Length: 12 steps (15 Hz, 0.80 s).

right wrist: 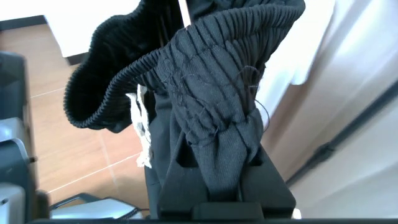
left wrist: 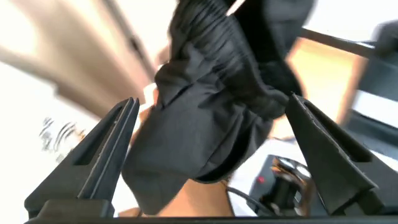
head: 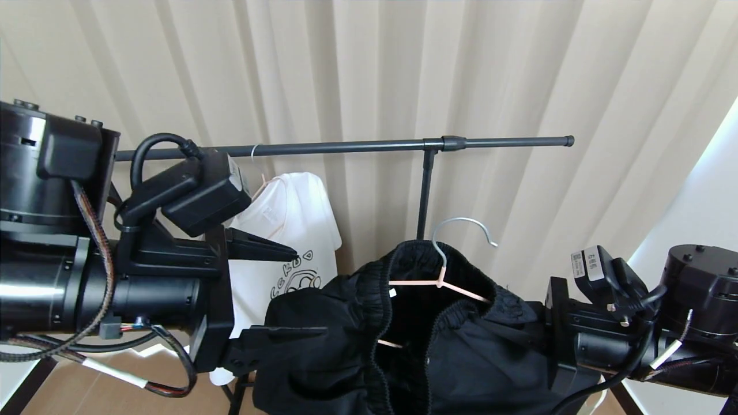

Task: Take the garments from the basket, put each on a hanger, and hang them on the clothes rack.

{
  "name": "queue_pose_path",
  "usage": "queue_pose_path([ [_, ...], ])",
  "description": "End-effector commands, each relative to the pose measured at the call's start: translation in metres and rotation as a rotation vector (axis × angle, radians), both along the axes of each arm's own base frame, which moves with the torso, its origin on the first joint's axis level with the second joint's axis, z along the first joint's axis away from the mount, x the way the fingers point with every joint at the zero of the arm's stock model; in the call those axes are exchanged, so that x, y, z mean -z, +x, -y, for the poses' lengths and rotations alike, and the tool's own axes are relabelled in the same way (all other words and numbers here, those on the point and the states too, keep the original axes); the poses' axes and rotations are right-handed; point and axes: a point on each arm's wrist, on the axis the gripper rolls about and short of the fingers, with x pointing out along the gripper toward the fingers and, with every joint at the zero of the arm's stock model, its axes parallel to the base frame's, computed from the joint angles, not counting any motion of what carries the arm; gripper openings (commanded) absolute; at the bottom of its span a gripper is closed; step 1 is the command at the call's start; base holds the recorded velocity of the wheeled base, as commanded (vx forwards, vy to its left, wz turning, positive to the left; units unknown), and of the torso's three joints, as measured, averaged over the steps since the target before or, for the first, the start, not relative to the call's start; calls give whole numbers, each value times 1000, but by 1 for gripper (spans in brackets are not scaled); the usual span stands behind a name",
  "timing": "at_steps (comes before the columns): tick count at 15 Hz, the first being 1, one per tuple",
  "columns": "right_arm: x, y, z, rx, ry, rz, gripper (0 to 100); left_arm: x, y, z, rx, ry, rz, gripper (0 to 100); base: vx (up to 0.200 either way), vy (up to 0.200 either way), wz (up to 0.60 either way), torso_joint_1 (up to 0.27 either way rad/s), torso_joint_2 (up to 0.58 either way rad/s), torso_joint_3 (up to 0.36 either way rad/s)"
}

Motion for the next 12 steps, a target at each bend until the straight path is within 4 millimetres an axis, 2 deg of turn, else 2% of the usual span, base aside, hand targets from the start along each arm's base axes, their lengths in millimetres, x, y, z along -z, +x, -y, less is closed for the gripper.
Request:
queue_pose_path([
  [1,3,0,0,-8,-4,-13,0,-2,20,-6,40,10,21,100,0,0,0,0,0,0],
  [5,5,-5,1,-82,10,-29,0,20,40,6,140,94,57,100,0,0,0,0,0,0],
  [12,5,-6,0,-93,10,-29,0,37,44,33,255,92,46,100,0,0,0,0,0,0],
])
